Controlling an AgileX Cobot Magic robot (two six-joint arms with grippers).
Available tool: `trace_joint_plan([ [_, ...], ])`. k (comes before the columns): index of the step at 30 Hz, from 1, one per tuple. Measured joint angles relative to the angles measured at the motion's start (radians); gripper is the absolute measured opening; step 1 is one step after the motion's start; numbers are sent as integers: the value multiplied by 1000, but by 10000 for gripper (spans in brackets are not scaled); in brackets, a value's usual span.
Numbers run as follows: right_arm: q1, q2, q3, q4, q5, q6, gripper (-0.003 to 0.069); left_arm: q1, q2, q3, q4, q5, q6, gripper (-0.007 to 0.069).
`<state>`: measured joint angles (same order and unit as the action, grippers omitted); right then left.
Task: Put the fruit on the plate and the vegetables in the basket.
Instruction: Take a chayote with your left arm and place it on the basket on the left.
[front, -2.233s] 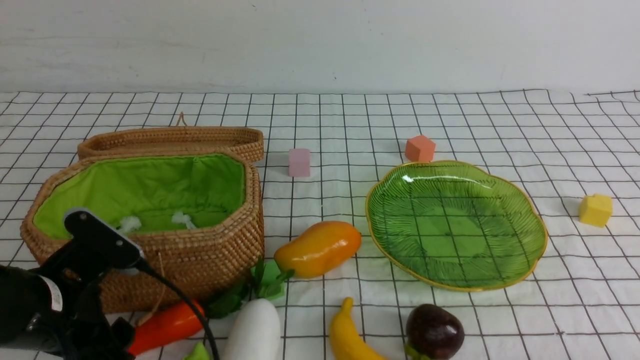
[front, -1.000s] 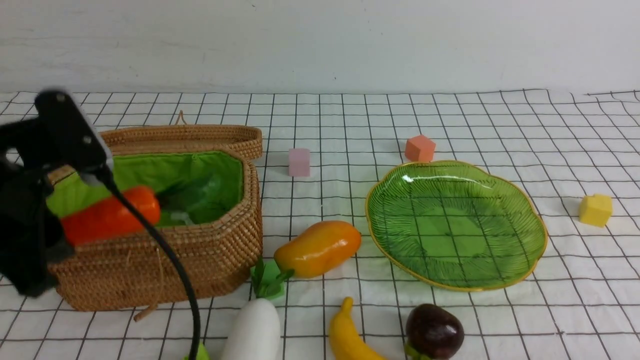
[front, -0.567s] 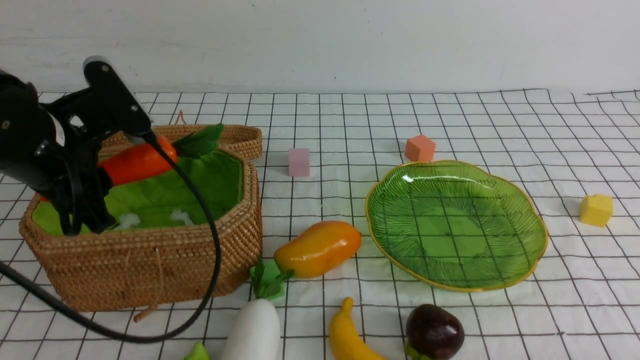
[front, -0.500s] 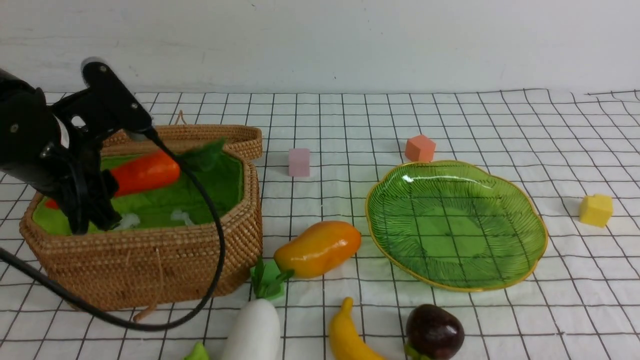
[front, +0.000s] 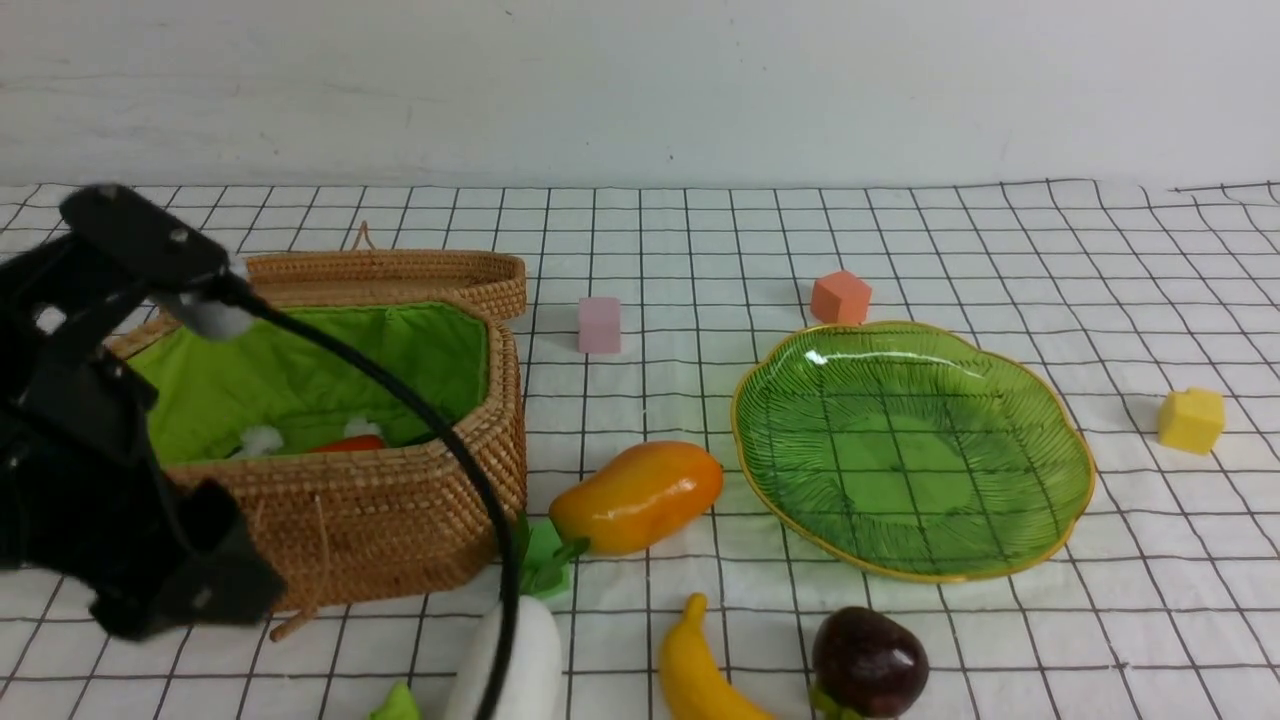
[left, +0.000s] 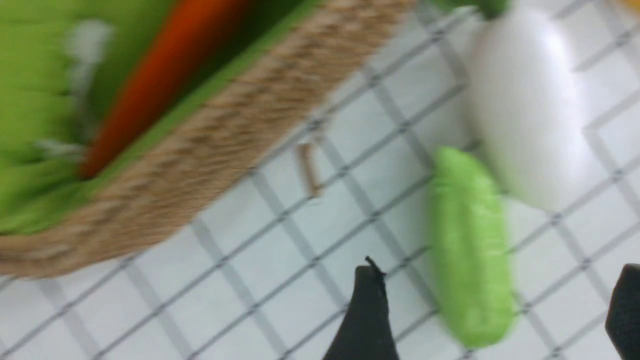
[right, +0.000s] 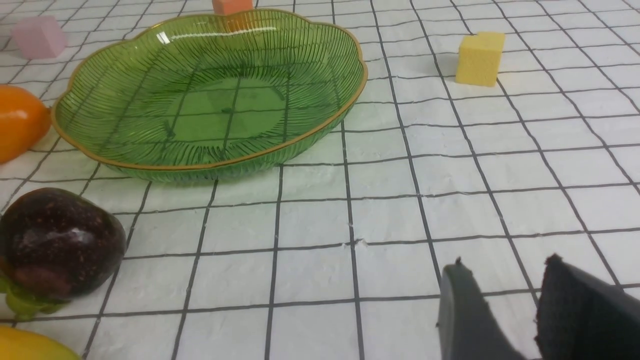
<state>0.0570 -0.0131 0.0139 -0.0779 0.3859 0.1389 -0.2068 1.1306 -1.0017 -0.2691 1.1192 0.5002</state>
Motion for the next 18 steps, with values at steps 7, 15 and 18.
trace_joint_plan([
  [7, 0, 0, 0, 0, 0, 0, 245, 0, -56, 267, -113, -197, -91, 573],
  [15, 0, 0, 0, 0, 0, 0, 245, 0, 111, 434, -170, -365, -143, 573],
  [18, 0, 0, 0, 0, 0, 0, 245, 0, 232, 440, -175, -416, -144, 571],
])
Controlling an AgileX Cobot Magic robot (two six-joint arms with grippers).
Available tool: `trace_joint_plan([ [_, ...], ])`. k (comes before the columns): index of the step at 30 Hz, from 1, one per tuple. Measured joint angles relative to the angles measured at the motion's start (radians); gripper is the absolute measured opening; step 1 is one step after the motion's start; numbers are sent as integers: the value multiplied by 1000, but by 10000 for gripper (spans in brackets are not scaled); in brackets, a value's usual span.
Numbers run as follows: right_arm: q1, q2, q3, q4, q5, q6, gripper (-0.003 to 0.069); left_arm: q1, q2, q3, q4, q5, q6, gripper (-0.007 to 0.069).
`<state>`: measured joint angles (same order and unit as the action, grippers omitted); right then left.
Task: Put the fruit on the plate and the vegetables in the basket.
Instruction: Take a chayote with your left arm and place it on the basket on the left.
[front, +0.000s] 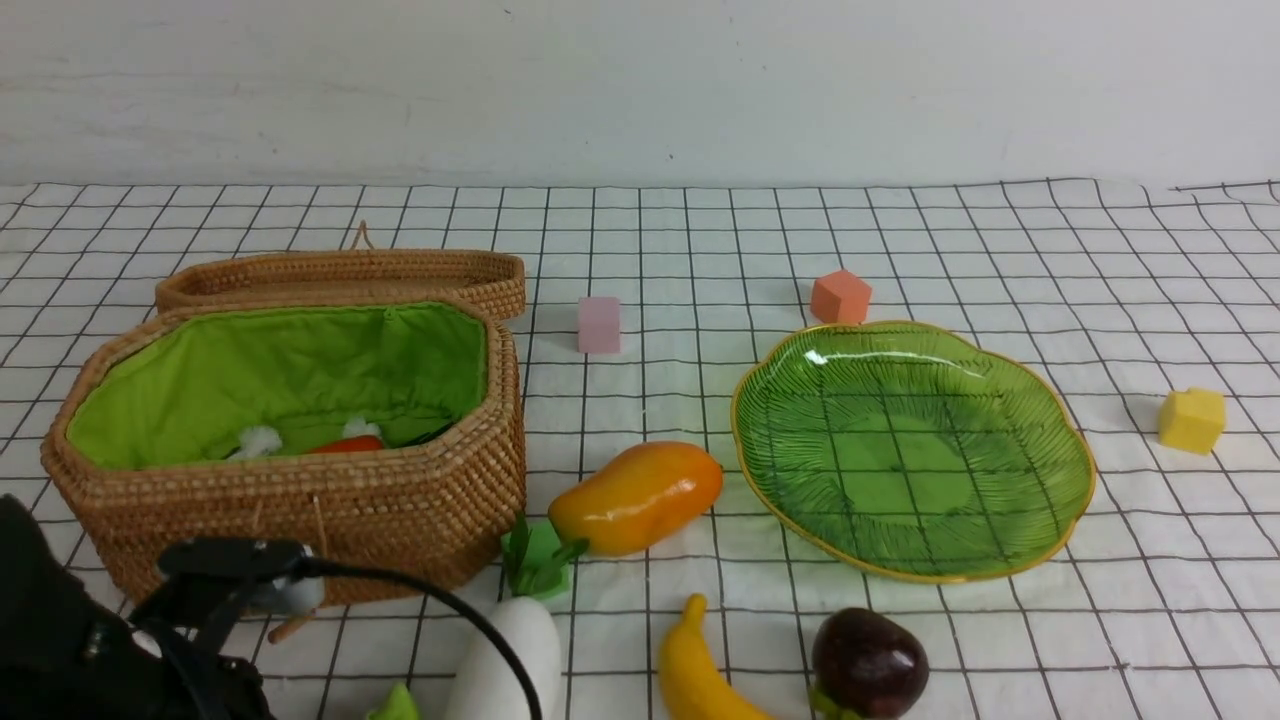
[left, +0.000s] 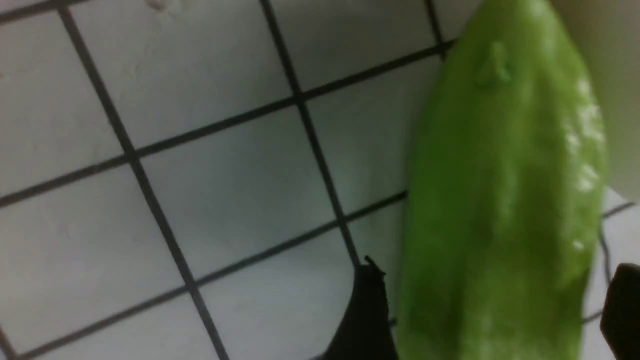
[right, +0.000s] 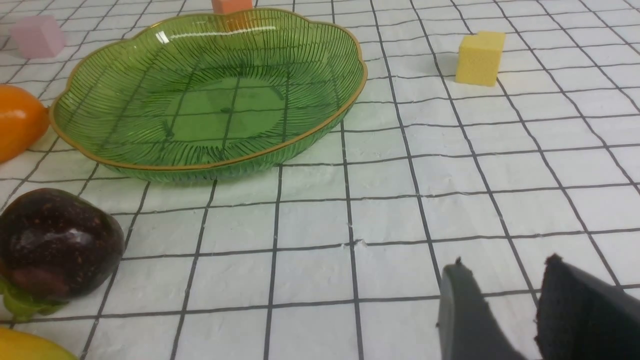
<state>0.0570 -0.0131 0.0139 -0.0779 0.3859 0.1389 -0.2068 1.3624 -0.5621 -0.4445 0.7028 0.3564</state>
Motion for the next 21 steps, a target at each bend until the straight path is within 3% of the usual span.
trace_joint_plan([
  [6, 0, 0, 0, 0, 0, 0, 245, 0, 134, -46, 1, 44, 4, 528],
  [9, 0, 0, 0, 0, 0, 0, 245, 0, 162, -117, 32, 163, 4, 420],
  [17, 0, 0, 0, 0, 0, 0, 245, 0, 123, -391, 110, 458, 4, 424],
  [21, 0, 0, 0, 0, 0, 0, 245, 0, 76, -585, 208, 500, 4, 424],
])
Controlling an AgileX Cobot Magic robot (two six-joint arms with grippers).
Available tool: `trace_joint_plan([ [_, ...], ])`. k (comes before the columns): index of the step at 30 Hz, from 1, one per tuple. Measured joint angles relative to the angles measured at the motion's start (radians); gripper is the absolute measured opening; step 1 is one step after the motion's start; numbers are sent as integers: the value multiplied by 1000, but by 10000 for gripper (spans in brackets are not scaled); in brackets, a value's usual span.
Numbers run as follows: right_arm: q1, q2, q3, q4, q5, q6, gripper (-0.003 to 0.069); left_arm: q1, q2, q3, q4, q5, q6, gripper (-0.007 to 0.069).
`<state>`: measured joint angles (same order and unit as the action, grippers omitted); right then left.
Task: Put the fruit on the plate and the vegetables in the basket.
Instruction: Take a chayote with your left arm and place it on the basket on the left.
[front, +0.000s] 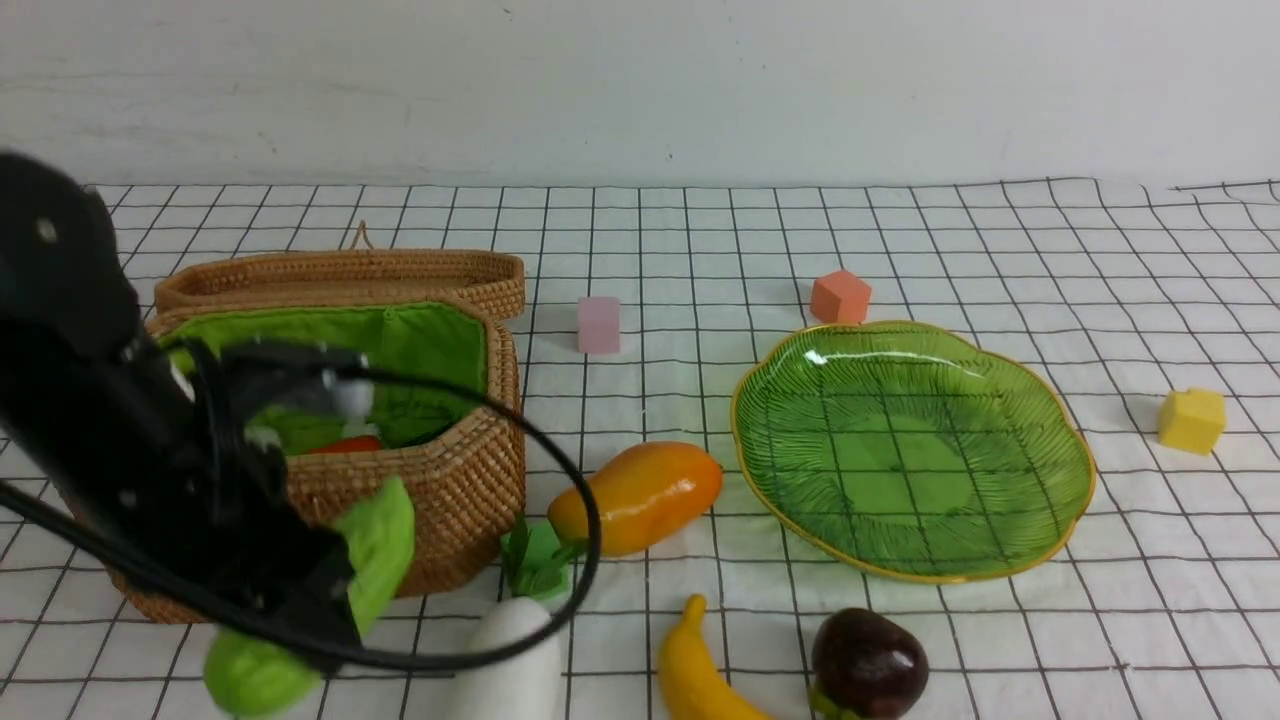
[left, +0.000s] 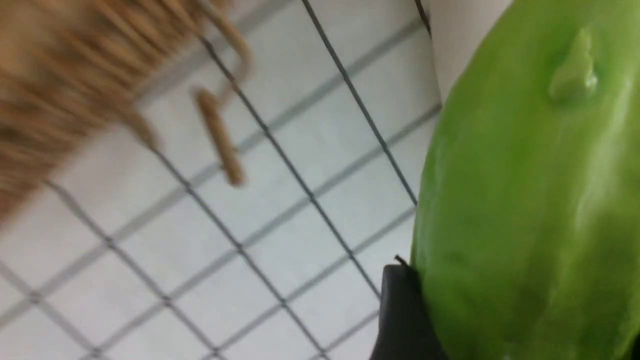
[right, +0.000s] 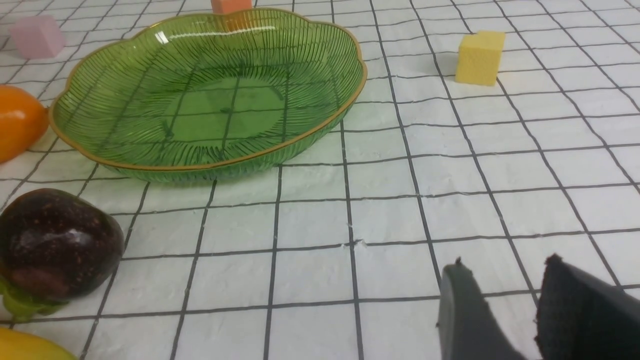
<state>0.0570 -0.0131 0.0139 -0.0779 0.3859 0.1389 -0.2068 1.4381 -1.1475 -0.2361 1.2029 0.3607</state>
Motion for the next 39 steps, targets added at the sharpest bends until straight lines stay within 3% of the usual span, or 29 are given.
trace_joint_plan([
  [5, 0, 0, 0, 0, 0, 0, 245, 0, -21, -178, 176, -93, 3, 424],
  [9, 0, 0, 0, 0, 0, 0, 245, 0, 1, -194, 288, -288, 3, 424],
  [12, 0, 0, 0, 0, 0, 0, 245, 0, 68, -194, 339, -319, 8, 424],
  [27, 0, -1, 0, 0, 0, 0, 245, 0, 191, -189, 340, -280, -15, 424],
  [34, 0, -1, 0, 0, 0, 0, 245, 0, 192, -189, 403, -294, -111, 428],
  [36, 0, -1, 0, 0, 0, 0, 245, 0, 192, -189, 414, -300, -141, 470],
  [37, 0, -1, 0, 0, 0, 0, 245, 0, 190, -189, 417, -301, -171, 558],
  [38, 0, -1, 0, 0, 0, 0, 245, 0, 189, -189, 417, -301, -173, 568],
  [39, 0, -1, 0, 0, 0, 0, 245, 0, 181, -189, 417, -299, -190, 626],
])
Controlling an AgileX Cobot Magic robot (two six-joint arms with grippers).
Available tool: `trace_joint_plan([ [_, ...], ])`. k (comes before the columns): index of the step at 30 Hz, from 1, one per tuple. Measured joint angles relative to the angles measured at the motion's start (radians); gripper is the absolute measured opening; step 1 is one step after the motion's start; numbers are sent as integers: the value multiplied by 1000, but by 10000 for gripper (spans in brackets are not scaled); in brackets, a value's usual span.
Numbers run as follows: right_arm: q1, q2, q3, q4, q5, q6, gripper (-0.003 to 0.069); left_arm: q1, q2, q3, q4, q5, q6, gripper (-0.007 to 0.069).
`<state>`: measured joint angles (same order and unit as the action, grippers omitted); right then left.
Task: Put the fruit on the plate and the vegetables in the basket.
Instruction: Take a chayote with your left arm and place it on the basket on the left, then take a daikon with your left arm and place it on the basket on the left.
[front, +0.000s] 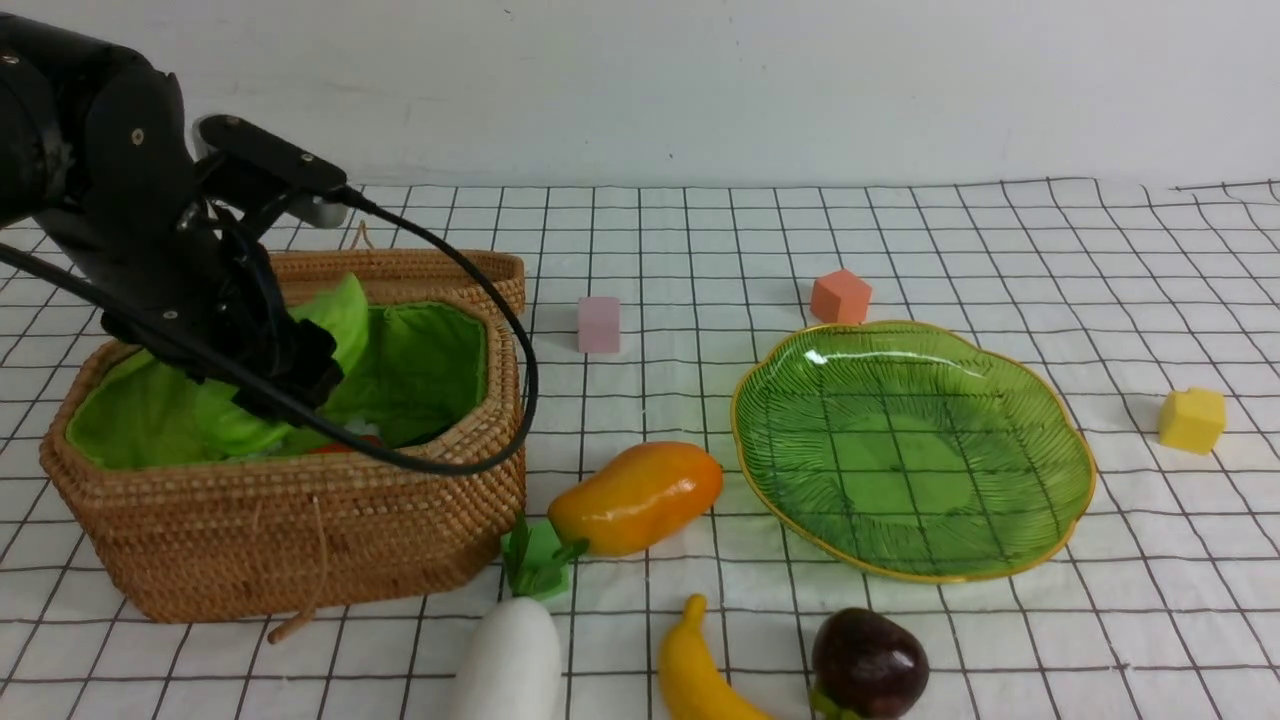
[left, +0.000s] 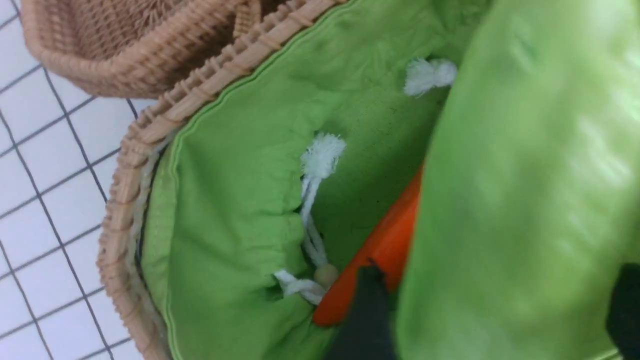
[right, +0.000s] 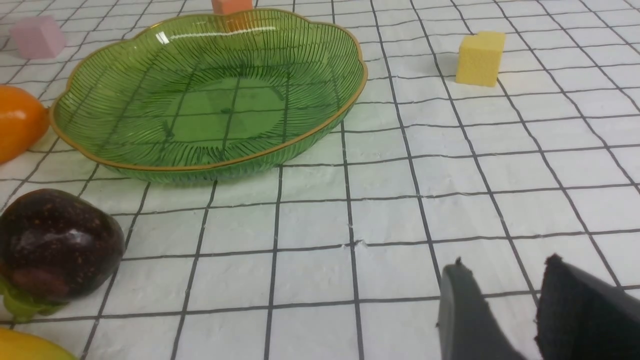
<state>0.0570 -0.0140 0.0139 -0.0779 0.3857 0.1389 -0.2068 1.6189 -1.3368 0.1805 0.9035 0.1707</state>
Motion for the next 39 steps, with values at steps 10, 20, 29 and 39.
trace_joint_plan([
  [10, 0, 0, 0, 0, 0, 0, 245, 2, -231, 52, -305, 194, -16, 662],
  [20, 0, 0, 0, 0, 0, 0, 245, -243, -214, 373, -459, -6, -130, 648],
  [29, 0, 0, 0, 0, 0, 0, 245, -383, 148, 389, -250, -277, -527, 582],
  [39, -1, 0, 0, 0, -1, 0, 245, -382, 102, 389, -244, -174, -459, 522],
])
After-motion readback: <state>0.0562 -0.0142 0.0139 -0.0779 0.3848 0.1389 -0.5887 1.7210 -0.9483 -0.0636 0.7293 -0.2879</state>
